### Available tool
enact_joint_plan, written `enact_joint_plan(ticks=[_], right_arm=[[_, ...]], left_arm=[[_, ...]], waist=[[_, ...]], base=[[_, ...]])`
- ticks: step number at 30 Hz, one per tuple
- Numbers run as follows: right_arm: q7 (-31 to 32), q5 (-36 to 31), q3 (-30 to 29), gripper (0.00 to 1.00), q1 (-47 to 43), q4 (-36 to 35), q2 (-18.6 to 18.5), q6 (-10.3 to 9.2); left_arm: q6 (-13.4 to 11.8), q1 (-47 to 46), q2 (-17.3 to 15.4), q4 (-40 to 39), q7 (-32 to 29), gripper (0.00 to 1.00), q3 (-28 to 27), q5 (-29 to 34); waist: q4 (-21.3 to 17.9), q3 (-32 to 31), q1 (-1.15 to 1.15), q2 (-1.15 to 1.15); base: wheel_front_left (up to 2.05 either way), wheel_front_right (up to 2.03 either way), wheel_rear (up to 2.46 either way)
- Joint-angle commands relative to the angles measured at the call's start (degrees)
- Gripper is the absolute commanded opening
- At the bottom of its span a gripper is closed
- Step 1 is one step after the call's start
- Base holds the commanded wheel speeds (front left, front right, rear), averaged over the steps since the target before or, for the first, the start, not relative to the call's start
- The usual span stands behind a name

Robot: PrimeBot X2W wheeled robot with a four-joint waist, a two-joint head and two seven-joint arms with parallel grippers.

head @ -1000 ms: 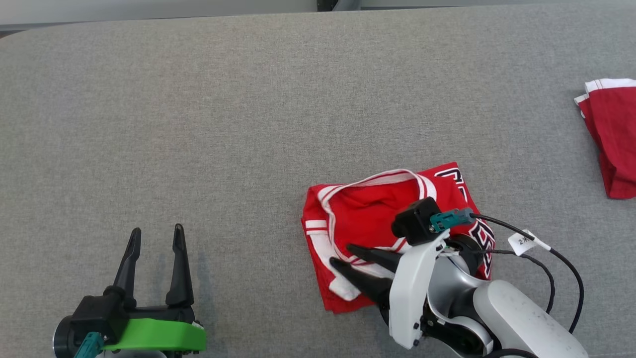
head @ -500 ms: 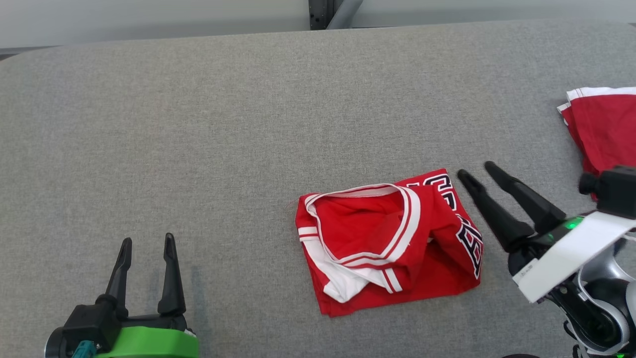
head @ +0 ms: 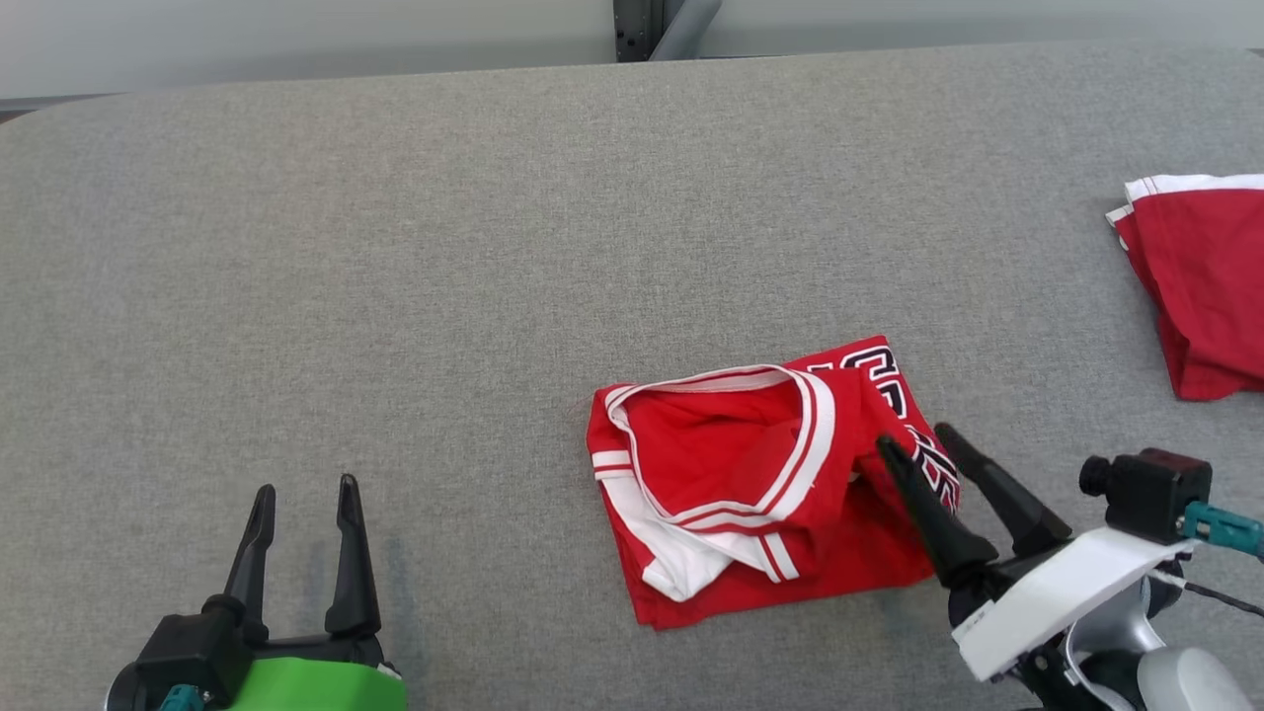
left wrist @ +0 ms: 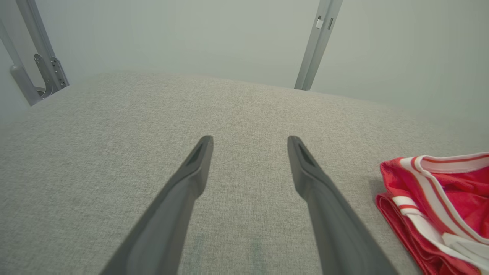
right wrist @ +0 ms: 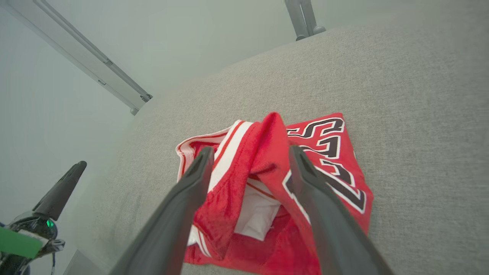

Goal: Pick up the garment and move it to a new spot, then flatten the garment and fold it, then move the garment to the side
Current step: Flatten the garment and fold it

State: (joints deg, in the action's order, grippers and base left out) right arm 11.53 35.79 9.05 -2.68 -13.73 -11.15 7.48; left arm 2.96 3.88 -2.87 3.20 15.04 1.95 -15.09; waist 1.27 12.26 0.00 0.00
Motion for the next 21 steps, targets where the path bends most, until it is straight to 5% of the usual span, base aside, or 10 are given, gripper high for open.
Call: enact_joint_plan(ticks=[1,2,3,4,6,14,21], right_arm=[[-0.7,-0.2,-0.4,1.00,1.1,0.4,0.3,0.01],[-1.9,-1.1,-0.8,1.00,1.9,1.6,0.2,0.01],[-3.0,-2.2,-1.3,0.90,3.1,2.9,-0.1,0.01],[-3.9,-2.9,-1.7,0.54,4.3,4.6,0.1,0.01],[-5.2,-4.0,-1.6,0.00,7.1,8.3,0.0,0.01],[-7.2,-7.5,6.4,0.00,18.0,25.8,-1.7,0.01],[-9.8,-5.0,18.9,0.00,20.5,29.6,-7.2,0.01]], left_arm=[[-0.3,0.3,-0.1,-0.1,0.1,1.00,0.1,-0.4],[-0.3,0.3,-0.1,-0.1,0.1,1.00,0.1,-0.4],[-0.3,0.2,-0.1,-0.2,0.1,1.00,0.1,-0.2],[-0.2,0.0,-0.1,-0.2,0.1,1.00,0.0,-0.1],[0.0,-0.4,-0.1,-0.1,0.1,1.00,0.0,0.3],[0.8,-2.3,-0.1,0.6,0.1,1.00,0.7,0.8],[0.7,-1.8,-0.1,0.7,0.1,1.00,0.4,0.9]], waist=[[-0.1,0.2,0.00,0.00],[-0.2,0.4,0.00,0.00],[-0.4,0.6,0.00,0.00],[-0.5,0.8,0.00,0.00],[-0.7,1.2,0.00,0.00],[-0.6,2.1,0.00,0.00],[1.4,1.9,0.00,0.00]], base=[[0.00,0.00,0.00],[0.00,0.00,0.00],[0.00,0.00,0.00],[0.00,0.00,0.00],[0.00,0.00,0.00],[0.00,0.00,0.00],[0.00,0.00,0.00]])
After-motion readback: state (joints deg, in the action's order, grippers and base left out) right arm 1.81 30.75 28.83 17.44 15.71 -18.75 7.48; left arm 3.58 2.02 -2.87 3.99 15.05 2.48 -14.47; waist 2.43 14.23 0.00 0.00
